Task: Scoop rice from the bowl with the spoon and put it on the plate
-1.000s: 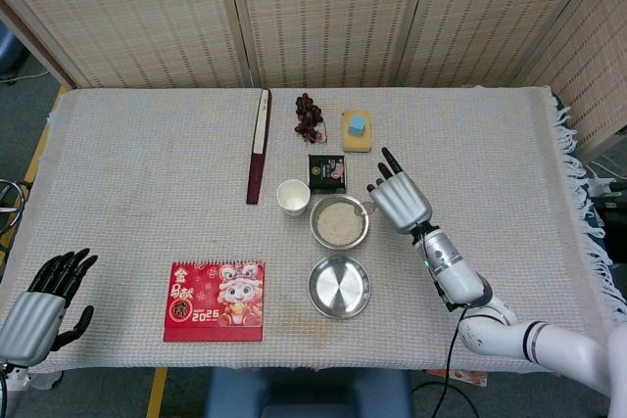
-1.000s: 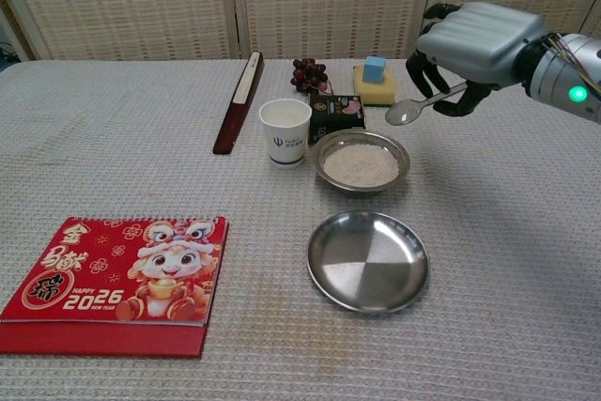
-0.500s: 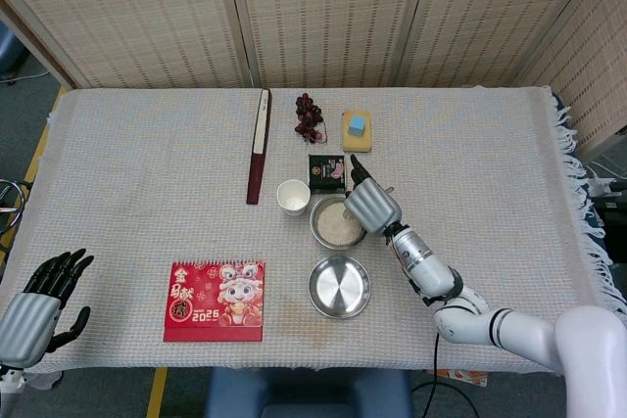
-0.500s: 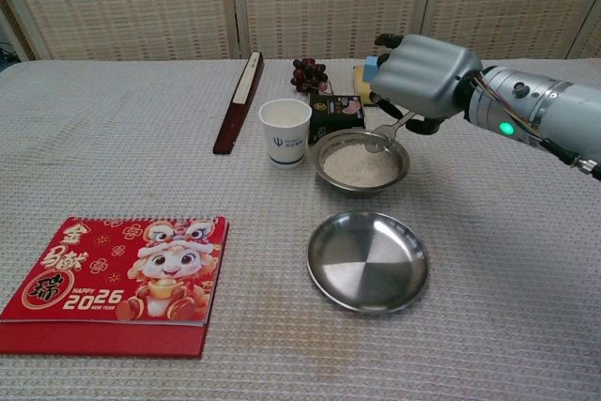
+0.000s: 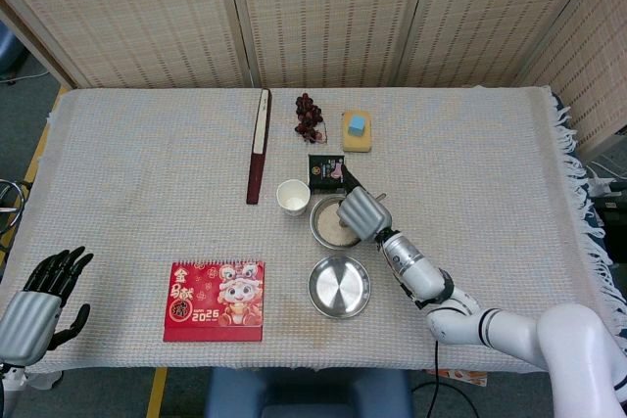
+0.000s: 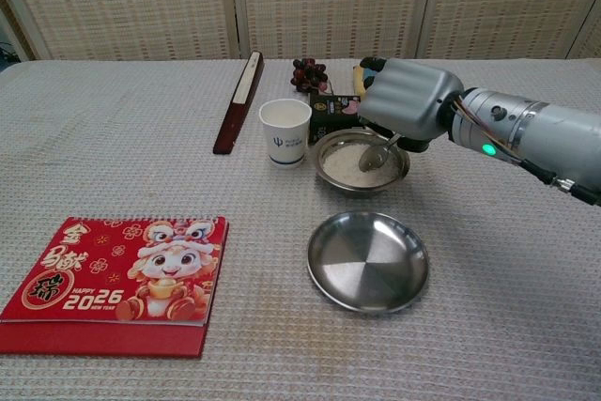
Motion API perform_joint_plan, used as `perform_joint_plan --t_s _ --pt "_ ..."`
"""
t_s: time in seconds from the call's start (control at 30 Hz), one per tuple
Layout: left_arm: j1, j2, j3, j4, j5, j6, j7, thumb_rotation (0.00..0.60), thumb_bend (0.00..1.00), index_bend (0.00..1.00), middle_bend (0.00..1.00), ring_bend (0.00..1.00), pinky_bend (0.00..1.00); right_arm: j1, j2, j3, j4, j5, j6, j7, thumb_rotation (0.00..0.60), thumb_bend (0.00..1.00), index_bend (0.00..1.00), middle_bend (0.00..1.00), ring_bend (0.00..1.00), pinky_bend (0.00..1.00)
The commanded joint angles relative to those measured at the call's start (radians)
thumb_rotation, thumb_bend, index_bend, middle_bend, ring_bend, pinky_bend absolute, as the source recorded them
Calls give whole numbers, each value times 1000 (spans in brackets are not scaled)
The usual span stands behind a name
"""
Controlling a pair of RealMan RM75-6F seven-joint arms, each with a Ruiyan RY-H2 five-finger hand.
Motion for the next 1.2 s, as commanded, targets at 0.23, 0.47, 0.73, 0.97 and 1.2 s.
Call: perform_joint_plan --t_s 0.23,0.47,0.73,0.97,1.2 --pt "1 -3 -5 7 -3 5 -8 600 460 0 0 0 88 -5 2 25 -37 70 -23 98 600 319 933 579 201 0" --pt "4 -6 -5 7 0 9 1 600 460 0 0 0 88 -7 17 35 -83 144 -51 142 600 319 933 579 201 0" --pt "3 -7 -8 7 -6 6 3 600 460 0 0 0 88 -1 27 47 -112 242 -82 192 600 319 934 579 201 0" --pt "-1 -4 -9 9 -10 -2 -9 600 461 0 0 0 88 -3 42 69 -134 330 -105 275 600 319 934 579 201 0" --pt "-2 -4 -8 5 -13 -10 -3 600 460 0 0 0 88 -4 74 100 -156 418 -135 379 600 319 934 579 201 0"
